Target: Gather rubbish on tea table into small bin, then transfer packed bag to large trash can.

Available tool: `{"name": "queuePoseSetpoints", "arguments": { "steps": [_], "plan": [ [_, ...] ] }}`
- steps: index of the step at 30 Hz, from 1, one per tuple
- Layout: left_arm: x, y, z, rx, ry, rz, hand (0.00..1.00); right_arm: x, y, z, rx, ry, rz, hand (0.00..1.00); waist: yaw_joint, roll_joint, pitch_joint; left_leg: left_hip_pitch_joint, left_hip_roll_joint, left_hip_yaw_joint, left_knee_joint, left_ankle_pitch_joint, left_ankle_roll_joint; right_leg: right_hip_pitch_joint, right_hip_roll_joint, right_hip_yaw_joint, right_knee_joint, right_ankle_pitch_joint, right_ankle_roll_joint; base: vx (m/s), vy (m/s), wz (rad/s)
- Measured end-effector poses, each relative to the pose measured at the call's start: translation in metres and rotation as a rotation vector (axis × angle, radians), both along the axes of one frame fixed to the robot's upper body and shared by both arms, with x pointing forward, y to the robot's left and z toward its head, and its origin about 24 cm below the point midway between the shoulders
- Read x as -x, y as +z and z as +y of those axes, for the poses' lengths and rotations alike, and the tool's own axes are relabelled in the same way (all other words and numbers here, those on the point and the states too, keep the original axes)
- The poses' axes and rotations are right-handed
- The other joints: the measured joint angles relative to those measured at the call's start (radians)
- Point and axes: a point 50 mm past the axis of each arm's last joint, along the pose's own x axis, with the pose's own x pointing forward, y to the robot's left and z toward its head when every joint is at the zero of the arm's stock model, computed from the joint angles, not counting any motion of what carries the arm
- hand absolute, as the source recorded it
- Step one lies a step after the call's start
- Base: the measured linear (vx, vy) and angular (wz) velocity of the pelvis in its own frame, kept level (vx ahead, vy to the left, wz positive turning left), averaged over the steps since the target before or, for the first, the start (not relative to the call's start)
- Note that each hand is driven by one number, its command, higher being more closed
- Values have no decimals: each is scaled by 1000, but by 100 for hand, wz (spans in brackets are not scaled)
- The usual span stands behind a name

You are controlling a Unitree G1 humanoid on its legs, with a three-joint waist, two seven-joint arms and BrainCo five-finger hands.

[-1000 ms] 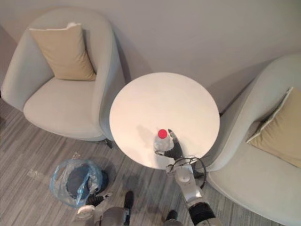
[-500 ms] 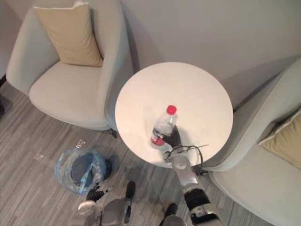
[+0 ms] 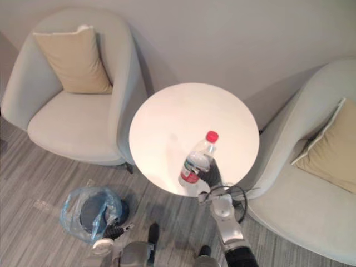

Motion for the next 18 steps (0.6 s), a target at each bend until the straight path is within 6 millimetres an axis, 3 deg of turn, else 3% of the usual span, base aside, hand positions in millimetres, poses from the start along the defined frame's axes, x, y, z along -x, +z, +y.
{"name": "queuePoseSetpoints", "arguments": {
  "steps": [2,7,13,18],
  "plan": [
    [7,-4,0,-10,-29,34,0,8,-1,-1,34,-2,0,100,-23,-1,-30,7,2,8,0,0,0,0,1,15,-1,2,3,-62,3,-17],
    [11,-6,-4,-8,-70,55,0,18,-6,-1,105,0,20,100,-24,-4,-66,20,5,28,-2,0,0,4,3,33,-9,14,3,-50,7,-14],
    [13,-7,-6,-13,-95,70,0,23,-5,0,139,3,11,100,-28,-4,-77,36,5,28,1,2,0,23,4,35,-19,25,4,-40,1,-1],
    [11,-7,-9,-8,-102,59,0,22,-5,-3,153,-12,4,100,-37,18,-67,-41,-2,-41,29,28,-1,8,10,-38,-25,33,2,-69,-20,43]
  ]
}}
